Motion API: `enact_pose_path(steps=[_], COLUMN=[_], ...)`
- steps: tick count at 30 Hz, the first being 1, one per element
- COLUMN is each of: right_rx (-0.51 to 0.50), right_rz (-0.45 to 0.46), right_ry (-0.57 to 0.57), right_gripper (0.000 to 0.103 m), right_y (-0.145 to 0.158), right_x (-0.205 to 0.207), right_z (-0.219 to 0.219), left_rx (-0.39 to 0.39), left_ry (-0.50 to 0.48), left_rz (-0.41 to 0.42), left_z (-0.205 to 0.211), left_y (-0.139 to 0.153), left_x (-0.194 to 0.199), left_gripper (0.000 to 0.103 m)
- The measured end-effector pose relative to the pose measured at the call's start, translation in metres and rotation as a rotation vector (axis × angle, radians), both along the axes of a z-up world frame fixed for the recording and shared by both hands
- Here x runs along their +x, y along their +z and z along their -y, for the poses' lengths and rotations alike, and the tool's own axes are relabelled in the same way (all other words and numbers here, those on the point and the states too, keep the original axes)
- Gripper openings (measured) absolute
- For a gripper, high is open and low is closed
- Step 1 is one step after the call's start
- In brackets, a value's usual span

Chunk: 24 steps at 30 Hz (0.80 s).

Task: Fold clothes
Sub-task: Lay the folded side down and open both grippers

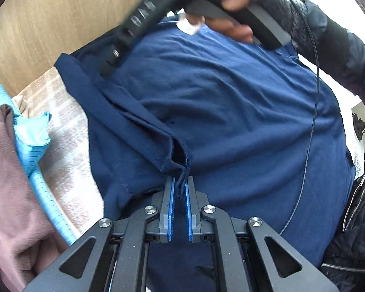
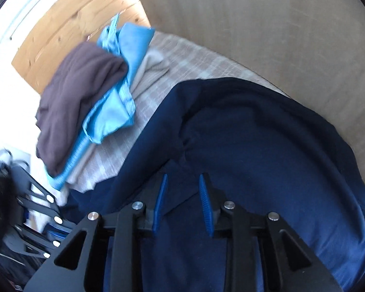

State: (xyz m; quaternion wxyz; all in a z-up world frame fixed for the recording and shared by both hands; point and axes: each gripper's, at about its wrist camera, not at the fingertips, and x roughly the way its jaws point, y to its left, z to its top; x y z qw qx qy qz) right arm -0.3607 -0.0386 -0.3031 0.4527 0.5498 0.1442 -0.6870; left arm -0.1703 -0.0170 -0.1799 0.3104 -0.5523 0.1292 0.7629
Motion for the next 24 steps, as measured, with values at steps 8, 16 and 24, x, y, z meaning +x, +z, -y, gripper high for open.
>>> enact_pose_path(steps=[8,16,24], right_rx=[0.01,-0.025,0.167], right_rz=[0.016,-0.066,-0.014], right_ry=[0.054,-0.014,-0.176], right_gripper=[0.004,0.003,0.022], right_y=[-0.008,0.035,0.008], right_x=[0.01,0.014,-0.001], right_z=[0.013,-0.021,-0.046], left_rx=[-0.012,0.01,0.062], left_ry=[0.008,0.018,0.004], left_rz=[0.008,0.0,0.028], left_z=[0.006,0.005,-0.003], left_y=[-0.003,-0.001,-0.003], left_x=[-0.001,0.001,0.013], left_gripper=[0.007,0.007,0.01])
